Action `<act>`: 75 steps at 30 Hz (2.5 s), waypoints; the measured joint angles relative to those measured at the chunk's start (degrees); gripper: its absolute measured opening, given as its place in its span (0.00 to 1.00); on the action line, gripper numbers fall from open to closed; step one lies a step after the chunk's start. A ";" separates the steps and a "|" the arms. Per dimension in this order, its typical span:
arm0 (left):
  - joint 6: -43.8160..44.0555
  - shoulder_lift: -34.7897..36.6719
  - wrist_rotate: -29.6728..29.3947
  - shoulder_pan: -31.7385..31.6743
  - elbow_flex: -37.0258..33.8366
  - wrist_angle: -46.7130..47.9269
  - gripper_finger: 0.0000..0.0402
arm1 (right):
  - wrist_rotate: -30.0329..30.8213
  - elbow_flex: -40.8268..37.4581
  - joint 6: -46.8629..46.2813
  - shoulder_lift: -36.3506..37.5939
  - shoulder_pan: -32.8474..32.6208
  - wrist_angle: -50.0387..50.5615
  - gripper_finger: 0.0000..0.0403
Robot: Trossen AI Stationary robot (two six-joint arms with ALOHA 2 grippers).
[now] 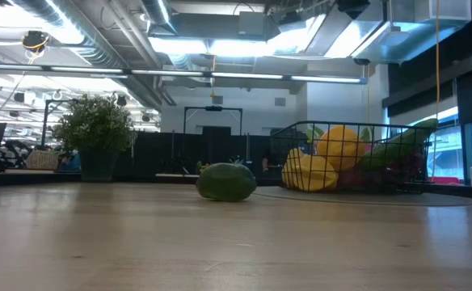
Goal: Build produce basket
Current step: Put the carrot into the wire basket
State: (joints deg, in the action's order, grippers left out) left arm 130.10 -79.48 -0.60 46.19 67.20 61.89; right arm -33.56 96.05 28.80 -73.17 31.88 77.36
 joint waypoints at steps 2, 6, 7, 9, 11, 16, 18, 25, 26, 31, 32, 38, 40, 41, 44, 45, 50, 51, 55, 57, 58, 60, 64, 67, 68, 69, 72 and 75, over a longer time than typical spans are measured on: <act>0.09 0.00 1.37 0.49 0.00 0.12 0.10 | 0.00 0.00 0.00 0.00 0.00 0.00 0.60; 1.41 0.00 3.23 1.08 0.00 1.17 0.10 | 0.00 0.00 0.00 0.00 0.01 0.00 0.60; 2.53 0.00 4.00 1.14 0.00 1.41 0.10 | 0.01 0.00 0.00 0.00 -0.01 0.00 0.60; 4.59 0.00 5.37 1.14 -0.18 1.36 0.10 | 0.01 0.00 0.00 0.00 0.00 0.00 0.60; 4.91 0.00 5.13 1.08 -0.48 0.28 0.10 | 0.00 0.00 0.00 0.00 0.01 0.01 0.60; 5.48 0.00 2.60 1.14 -1.69 0.28 0.11 | 0.00 0.00 0.00 0.00 0.01 0.00 0.60; 6.80 0.00 2.90 1.16 -2.12 0.09 0.14 | 0.00 0.00 0.00 0.00 0.00 0.01 0.60; 7.98 0.00 1.58 1.16 -3.45 -2.45 0.28 | 0.00 0.00 0.00 0.00 0.01 0.00 0.60; 8.56 0.00 1.60 1.16 -3.77 -2.46 0.31 | 0.00 0.00 0.00 0.00 0.00 0.00 0.60; 12.63 0.00 2.73 1.14 -7.91 -5.66 0.42 | 0.00 0.00 0.00 0.00 0.01 0.00 0.60; 13.42 0.00 2.73 1.14 -9.31 -7.72 0.44 | 0.00 0.00 0.00 0.00 0.00 0.00 0.60; 9.44 -0.03 2.43 1.10 -17.31 -17.13 0.52 | 0.00 0.00 0.00 0.00 0.00 0.02 0.60; 9.25 -0.02 2.54 1.08 -18.27 -18.38 0.53 | 0.00 0.00 0.00 0.00 0.00 0.01 0.60; 9.22 -0.02 2.71 1.08 -18.75 -18.84 0.53 | 0.00 0.00 0.00 0.00 0.01 0.00 0.60; 9.22 -0.02 2.78 1.08 -19.85 -19.56 0.53 | 0.00 0.00 0.00 0.00 0.01 0.00 0.60; 9.22 -0.02 2.92 1.08 -20.16 -20.04 0.53 | 0.00 0.00 0.00 0.00 -0.01 0.00 0.60; 9.22 0.00 3.24 1.08 -21.99 -22.82 0.53 | 0.00 0.00 0.00 0.00 0.02 0.00 0.60; 9.22 0.00 3.23 1.08 -22.62 -23.52 0.53 | 0.00 0.00 0.00 0.00 0.02 0.00 0.60; 9.22 0.00 3.30 1.08 -25.23 -27.20 0.53 | 0.00 0.00 0.00 0.00 0.02 0.00 0.60; 9.22 0.00 3.67 1.08 -26.38 -28.29 0.53 | 0.00 0.00 0.00 0.00 0.02 0.00 0.60; 9.20 0.00 4.17 0.92 -26.87 -28.48 0.53 | 0.00 0.00 0.00 0.00 0.02 0.00 0.60; 9.21 0.00 5.58 0.52 -27.86 -28.66 0.53 | 0.00 0.00 0.00 0.00 0.01 0.00 0.60; 9.22 0.00 8.66 -1.18 -29.06 -28.58 0.53 | 0.00 0.00 -0.02 0.00 0.02 0.00 0.60; 9.18 0.00 9.44 -2.44 -29.09 -29.41 0.53 | -0.01 0.00 0.00 0.00 0.02 -0.01 0.60; 9.16 0.00 9.44 -2.62 -29.09 -29.97 0.53 | -0.01 0.00 0.00 0.00 0.01 0.00 0.60; 9.16 0.00 9.40 -2.74 -29.09 -30.43 0.53 | -0.01 0.00 0.00 0.00 0.02 0.00 0.60; 9.16 0.00 8.92 -3.08 -29.09 -31.26 0.53 | 0.00 0.00 -0.01 0.00 0.02 0.00 0.60; 8.01 -1.48 9.12 -3.12 -29.06 -31.51 0.53 | -0.02 0.00 0.00 0.00 0.02 -0.02 0.60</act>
State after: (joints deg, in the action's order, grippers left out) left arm 138.12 -80.96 8.52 43.07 38.13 30.38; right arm -33.58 96.05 28.80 -73.17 31.90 77.34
